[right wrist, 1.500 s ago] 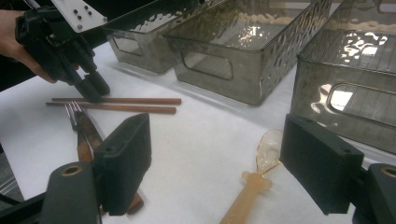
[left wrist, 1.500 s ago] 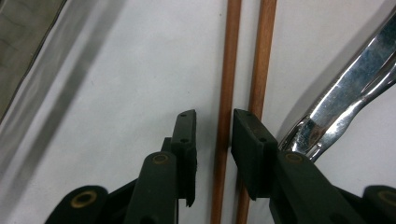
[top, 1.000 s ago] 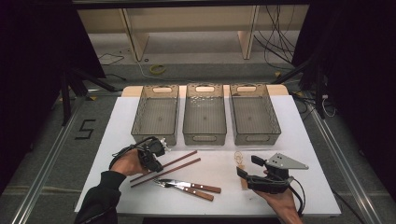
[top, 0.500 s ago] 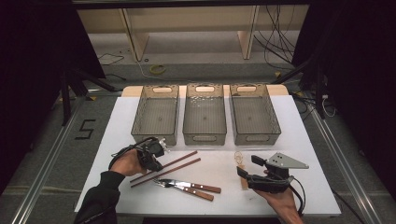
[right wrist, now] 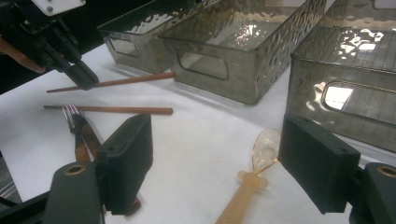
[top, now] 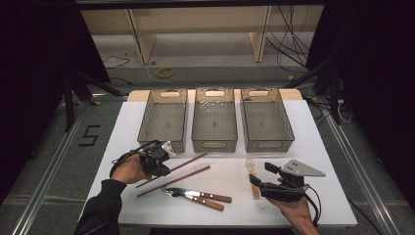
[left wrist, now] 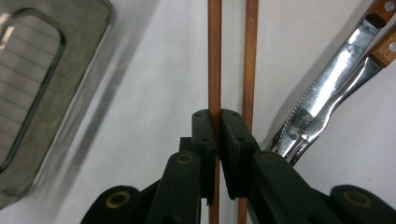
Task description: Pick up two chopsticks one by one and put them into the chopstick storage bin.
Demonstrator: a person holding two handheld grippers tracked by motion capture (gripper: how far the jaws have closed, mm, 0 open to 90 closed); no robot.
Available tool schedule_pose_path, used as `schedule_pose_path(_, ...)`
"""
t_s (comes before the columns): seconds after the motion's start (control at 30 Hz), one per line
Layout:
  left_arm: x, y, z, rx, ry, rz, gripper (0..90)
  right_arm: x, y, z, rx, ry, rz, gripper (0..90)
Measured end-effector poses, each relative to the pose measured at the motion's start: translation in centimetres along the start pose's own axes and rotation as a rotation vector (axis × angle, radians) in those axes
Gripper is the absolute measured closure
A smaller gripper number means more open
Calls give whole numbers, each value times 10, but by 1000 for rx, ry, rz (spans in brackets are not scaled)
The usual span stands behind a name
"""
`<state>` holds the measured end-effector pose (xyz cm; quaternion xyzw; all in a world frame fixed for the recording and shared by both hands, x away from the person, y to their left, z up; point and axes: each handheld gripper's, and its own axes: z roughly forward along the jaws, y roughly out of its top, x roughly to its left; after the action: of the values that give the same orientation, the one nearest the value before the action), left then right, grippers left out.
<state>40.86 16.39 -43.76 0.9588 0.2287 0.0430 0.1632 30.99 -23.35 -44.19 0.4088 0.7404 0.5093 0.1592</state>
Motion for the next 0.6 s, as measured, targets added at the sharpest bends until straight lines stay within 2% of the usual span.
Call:
schedule_pose_path(0.1, 2, -2, -12, -32, 9, -7, 844, -1, 0, 0, -1, -1, 4, 269)
schedule_pose_path(0.2, 3, -4, -21, -65, 24, -31, 843, -1, 0, 0, -4, 0, 6, 269)
schedule_pose_path(0.3, 6, -6, -28, -96, 11, -49, 843, -2, 0, 0, -8, -1, 4, 269)
schedule_pose_path(0.5, 11, -9, -43, -168, 18, -106, 843, -3, 0, 0, -9, -8, 10, 269)
schedule_pose_path(0.6, 17, -10, -48, -206, 31, -153, 843, -3, 0, -1, -11, -9, 14, 269)
